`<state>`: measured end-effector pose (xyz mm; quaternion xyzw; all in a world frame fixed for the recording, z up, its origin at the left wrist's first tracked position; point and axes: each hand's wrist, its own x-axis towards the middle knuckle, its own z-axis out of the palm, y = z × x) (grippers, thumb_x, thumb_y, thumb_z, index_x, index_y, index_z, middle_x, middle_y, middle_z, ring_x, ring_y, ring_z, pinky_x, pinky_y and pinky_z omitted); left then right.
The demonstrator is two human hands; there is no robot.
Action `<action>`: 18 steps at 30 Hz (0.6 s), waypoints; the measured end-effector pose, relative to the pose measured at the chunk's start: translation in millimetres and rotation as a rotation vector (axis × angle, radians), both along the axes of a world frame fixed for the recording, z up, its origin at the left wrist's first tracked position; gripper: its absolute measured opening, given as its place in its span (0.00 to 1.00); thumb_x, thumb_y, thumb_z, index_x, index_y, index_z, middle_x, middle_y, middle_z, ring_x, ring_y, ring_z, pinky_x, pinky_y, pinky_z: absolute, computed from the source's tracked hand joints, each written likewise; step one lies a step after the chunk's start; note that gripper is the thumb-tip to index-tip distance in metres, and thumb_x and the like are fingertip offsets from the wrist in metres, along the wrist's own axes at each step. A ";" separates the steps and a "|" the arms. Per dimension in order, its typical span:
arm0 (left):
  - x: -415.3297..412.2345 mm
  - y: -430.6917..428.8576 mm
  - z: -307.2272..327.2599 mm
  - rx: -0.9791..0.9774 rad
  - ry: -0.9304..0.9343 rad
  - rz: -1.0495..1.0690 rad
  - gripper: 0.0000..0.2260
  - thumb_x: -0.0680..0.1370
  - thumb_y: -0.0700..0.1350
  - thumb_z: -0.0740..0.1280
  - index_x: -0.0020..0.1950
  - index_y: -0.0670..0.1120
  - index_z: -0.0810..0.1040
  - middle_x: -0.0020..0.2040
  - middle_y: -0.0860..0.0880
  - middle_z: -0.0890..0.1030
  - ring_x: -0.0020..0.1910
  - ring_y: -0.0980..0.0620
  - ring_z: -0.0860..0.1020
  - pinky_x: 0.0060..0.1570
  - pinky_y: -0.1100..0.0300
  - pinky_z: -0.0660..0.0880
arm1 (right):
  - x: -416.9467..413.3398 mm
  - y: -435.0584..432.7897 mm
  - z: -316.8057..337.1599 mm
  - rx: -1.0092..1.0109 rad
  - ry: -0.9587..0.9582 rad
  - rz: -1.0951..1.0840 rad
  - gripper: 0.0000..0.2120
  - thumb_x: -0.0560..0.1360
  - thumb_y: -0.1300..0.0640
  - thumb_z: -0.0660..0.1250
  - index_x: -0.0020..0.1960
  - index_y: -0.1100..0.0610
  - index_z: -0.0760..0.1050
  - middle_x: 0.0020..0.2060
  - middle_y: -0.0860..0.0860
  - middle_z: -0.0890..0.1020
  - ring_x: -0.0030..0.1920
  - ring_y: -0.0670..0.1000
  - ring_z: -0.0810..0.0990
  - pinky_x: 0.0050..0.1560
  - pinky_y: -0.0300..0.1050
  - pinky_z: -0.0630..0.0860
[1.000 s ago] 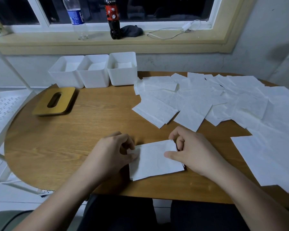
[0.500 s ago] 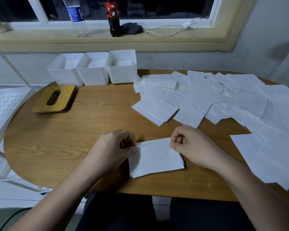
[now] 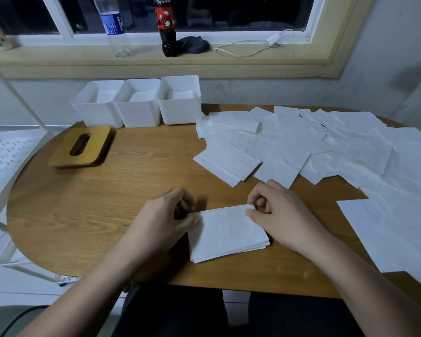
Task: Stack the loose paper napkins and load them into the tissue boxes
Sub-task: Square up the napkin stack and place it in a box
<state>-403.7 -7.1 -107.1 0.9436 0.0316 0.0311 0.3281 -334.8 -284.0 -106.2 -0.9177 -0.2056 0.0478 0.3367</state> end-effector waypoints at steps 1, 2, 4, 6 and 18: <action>0.3 0.2 -0.6 -0.011 -0.005 -0.007 0.08 0.76 0.53 0.79 0.50 0.58 0.81 0.46 0.59 0.83 0.46 0.62 0.81 0.45 0.63 0.78 | -0.6 -1.0 0.3 0.008 -0.010 0.001 0.07 0.79 0.54 0.74 0.47 0.45 0.78 0.47 0.41 0.76 0.47 0.41 0.77 0.47 0.29 0.72; 1.0 0.4 -1.5 -0.013 -0.010 -0.012 0.08 0.76 0.52 0.79 0.50 0.58 0.82 0.45 0.60 0.83 0.47 0.62 0.81 0.46 0.64 0.78 | -1.3 -1.5 0.9 0.021 -0.018 0.007 0.07 0.79 0.54 0.74 0.48 0.45 0.78 0.48 0.41 0.76 0.48 0.42 0.77 0.47 0.29 0.72; 4.4 -1.6 -2.5 -0.003 -0.020 -0.029 0.06 0.77 0.51 0.79 0.48 0.58 0.83 0.45 0.60 0.83 0.48 0.62 0.81 0.47 0.65 0.77 | -1.3 -1.8 2.4 0.047 -0.036 0.017 0.06 0.80 0.55 0.73 0.48 0.45 0.79 0.48 0.40 0.77 0.51 0.41 0.78 0.49 0.30 0.73; 9.2 -6.9 -4.0 0.003 -0.028 -0.064 0.05 0.77 0.50 0.78 0.47 0.59 0.84 0.46 0.60 0.84 0.49 0.62 0.81 0.48 0.65 0.77 | 3.2 -0.9 2.4 0.036 -0.076 0.013 0.05 0.80 0.54 0.73 0.48 0.45 0.79 0.49 0.39 0.77 0.52 0.39 0.77 0.48 0.32 0.75; 81.2 -21.2 7.5 0.070 -0.139 -0.209 0.03 0.80 0.50 0.76 0.50 0.57 0.84 0.45 0.61 0.83 0.46 0.63 0.81 0.43 0.67 0.77 | 68.4 14.4 -3.8 -0.204 -0.264 0.010 0.08 0.81 0.51 0.71 0.59 0.49 0.79 0.54 0.43 0.74 0.58 0.46 0.74 0.49 0.42 0.71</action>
